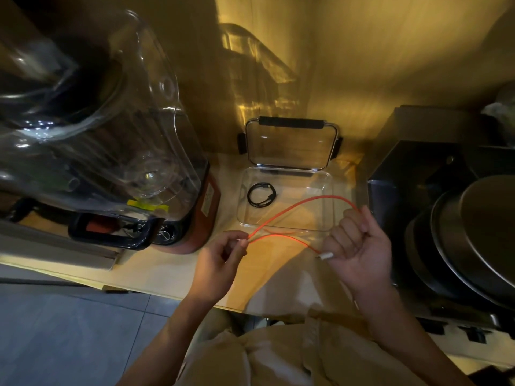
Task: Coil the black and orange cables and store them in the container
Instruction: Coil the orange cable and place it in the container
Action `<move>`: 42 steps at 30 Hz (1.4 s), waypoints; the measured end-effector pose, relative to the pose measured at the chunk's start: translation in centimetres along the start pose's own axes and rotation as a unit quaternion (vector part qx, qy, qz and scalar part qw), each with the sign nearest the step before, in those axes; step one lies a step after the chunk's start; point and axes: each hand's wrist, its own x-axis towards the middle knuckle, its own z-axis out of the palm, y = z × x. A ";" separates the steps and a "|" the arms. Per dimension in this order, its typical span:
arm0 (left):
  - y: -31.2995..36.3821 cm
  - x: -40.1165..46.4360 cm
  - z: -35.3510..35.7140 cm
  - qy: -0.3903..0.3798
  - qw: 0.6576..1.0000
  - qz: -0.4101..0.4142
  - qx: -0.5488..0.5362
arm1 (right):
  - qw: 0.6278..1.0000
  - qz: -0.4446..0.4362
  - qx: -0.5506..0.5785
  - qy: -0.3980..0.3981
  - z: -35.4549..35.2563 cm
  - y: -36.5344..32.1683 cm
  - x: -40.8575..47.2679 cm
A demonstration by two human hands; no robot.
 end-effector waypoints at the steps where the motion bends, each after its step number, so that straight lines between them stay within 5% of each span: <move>1: -0.2 -0.1 0.0 0.009 1.000 -0.003 0.000 | 1.000 -0.008 -0.002 0.002 0.1 0.0 0.1; 16: 2.5 0.1 0.9 -0.075 0.959 0.143 0.233 | 0.991 -0.071 -0.098 0.053 2.2 1.0 0.7; 28: 4.7 0.4 0.6 -0.083 0.943 0.209 0.245 | 0.960 -0.084 -0.252 0.093 2.8 2.3 1.7; 32: 5.4 0.8 0.5 -0.115 0.926 0.248 0.262 | 0.845 -0.070 -0.518 0.113 3.0 2.7 1.7; 36: 5.8 1.2 0.3 -0.139 0.907 0.279 0.284 | 0.748 -0.038 -0.660 0.057 3.3 3.2 1.2; 42: 6.7 1.6 0.2 -0.177 0.888 0.319 0.280 | 0.726 0.022 -0.687 0.018 3.6 4.4 0.6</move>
